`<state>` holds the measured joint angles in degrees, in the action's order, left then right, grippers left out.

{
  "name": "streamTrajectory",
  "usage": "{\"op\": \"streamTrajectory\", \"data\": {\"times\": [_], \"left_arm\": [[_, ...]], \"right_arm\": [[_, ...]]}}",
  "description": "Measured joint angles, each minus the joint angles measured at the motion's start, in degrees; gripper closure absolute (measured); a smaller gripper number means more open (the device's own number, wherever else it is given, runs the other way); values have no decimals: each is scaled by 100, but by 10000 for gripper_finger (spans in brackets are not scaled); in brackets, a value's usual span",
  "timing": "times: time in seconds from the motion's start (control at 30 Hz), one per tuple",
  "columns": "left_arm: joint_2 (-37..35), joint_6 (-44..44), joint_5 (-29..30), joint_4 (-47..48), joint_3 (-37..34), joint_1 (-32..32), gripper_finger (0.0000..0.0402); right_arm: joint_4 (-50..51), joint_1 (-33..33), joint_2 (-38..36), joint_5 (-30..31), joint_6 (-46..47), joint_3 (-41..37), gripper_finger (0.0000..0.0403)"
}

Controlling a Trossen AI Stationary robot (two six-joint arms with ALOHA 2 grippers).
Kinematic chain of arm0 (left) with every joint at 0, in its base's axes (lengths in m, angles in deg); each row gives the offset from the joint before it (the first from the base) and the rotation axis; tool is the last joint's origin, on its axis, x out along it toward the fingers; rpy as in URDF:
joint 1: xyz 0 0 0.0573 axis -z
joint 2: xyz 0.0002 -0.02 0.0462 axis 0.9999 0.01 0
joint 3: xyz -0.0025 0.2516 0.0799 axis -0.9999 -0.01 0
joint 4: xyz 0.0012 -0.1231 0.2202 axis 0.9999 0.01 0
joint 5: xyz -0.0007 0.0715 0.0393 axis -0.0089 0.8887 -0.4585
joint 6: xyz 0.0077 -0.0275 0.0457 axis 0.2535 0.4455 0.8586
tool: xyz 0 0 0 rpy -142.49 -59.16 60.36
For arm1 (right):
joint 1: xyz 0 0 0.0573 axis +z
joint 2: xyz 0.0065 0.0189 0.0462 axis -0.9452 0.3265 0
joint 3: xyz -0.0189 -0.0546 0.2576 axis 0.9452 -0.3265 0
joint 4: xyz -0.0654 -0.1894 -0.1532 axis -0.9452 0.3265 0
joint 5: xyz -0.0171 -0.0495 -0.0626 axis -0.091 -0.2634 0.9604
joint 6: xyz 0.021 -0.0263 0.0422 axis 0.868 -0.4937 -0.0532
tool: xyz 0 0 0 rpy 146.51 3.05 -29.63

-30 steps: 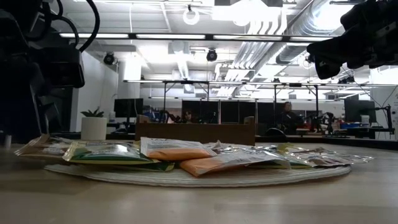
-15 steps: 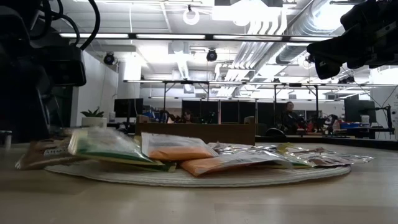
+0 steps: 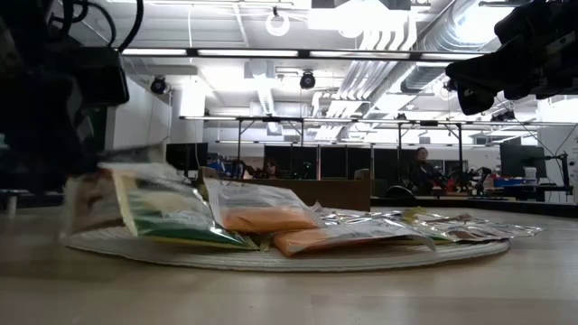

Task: Pick & Place Tea
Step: Put the brown tea bag into the left section of the wooden organizer

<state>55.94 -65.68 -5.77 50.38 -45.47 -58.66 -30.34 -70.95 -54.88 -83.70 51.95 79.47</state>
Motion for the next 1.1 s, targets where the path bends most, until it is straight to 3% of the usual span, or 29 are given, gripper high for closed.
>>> {"op": "streamTrajectory", "data": {"times": [0.2, 0.37, 0.53, 0.8, 1.1], "left_arm": [[-1003, 361, 594, 1118, 69, -2, 401], [-1835, 1009, 778, 2994, 616, -23, 401], [-2199, 1922, 790, 4900, 1509, -397, 401], [-2057, 3749, 821, 6534, 2867, -1328, 401], [-1413, 6051, 583, 6870, 3641, -2514, 401]], "right_arm": [[0, 0, 0, 0, 0, 0, 391], [0, 0, 0, 0, 1, 0, 391], [0, 2, 0, 0, -1, -1, 391], [0, 2, 0, -1, -1, -1, 391], [2, 0, 0, -1, -1, 1, 391]]}}
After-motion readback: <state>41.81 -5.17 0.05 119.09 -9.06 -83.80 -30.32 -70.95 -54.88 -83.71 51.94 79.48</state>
